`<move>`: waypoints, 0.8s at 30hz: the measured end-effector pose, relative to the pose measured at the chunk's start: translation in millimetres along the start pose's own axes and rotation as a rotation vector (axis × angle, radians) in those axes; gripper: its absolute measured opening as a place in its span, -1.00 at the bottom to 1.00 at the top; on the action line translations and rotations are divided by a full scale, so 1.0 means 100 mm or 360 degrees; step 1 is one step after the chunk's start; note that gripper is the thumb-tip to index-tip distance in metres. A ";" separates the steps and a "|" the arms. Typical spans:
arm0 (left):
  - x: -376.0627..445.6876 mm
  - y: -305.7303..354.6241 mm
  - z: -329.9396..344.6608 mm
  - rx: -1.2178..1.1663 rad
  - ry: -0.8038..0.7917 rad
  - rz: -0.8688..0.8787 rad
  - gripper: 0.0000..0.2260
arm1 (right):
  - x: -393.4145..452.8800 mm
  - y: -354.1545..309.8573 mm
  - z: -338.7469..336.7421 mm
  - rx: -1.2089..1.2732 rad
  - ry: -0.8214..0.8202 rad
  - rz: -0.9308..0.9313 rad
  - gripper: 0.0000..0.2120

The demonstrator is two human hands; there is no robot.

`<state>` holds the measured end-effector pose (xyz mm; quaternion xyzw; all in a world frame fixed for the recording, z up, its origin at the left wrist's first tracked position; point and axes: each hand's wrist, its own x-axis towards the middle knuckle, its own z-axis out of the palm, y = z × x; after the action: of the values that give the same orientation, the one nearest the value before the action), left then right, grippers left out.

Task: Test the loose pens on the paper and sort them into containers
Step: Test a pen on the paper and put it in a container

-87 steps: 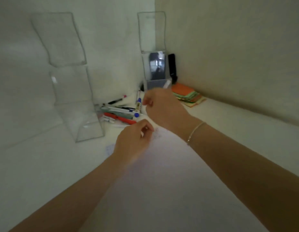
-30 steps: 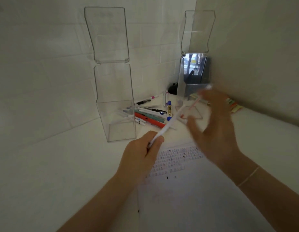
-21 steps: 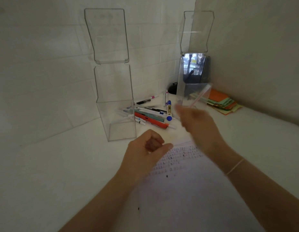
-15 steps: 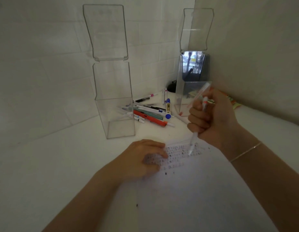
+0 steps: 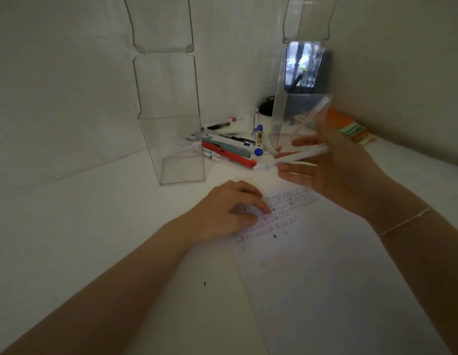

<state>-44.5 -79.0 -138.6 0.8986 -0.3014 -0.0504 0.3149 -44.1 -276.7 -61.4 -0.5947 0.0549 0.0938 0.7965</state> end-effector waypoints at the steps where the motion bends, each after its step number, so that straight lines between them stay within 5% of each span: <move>1: 0.01 0.00 -0.01 -0.0054 -0.0009 -0.0027 -0.76 | -0.03 0.05 0.01 -0.0017 -0.0065 0.0021 -0.72; 5: 0.00 0.01 -0.01 -0.0227 0.0110 -0.0112 -0.79 | -0.06 0.41 0.08 -0.0357 0.0151 -0.0245 -0.89; 7: -0.01 0.01 0.01 -0.0230 0.0185 -0.0151 -0.81 | -0.08 0.58 0.12 -0.0301 0.0213 -0.0275 -0.78; 10: -0.01 -0.01 0.04 -0.0139 0.0263 -0.0182 -0.81 | -0.12 0.70 0.20 -0.0091 0.0084 -0.0215 -0.71; 14: -0.01 -0.02 0.07 -0.0134 0.0297 -0.0147 -0.76 | -0.16 0.78 0.24 -0.0378 -0.0161 -0.0244 -0.74; 17: -0.01 -0.03 0.08 -0.0119 0.0304 -0.0092 -0.75 | -0.20 0.87 0.27 -0.0723 0.0007 -0.0391 -0.63; 24: 0.01 -0.06 0.11 -0.0065 0.0311 -0.0010 -0.79 | -0.23 0.96 0.31 -0.1007 0.0246 -0.0629 -0.77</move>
<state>-43.7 -82.0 -150.7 0.8936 -0.2653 0.0304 0.3607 -87.6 -222.4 -137.7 -0.8157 -0.0326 -0.0946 0.5698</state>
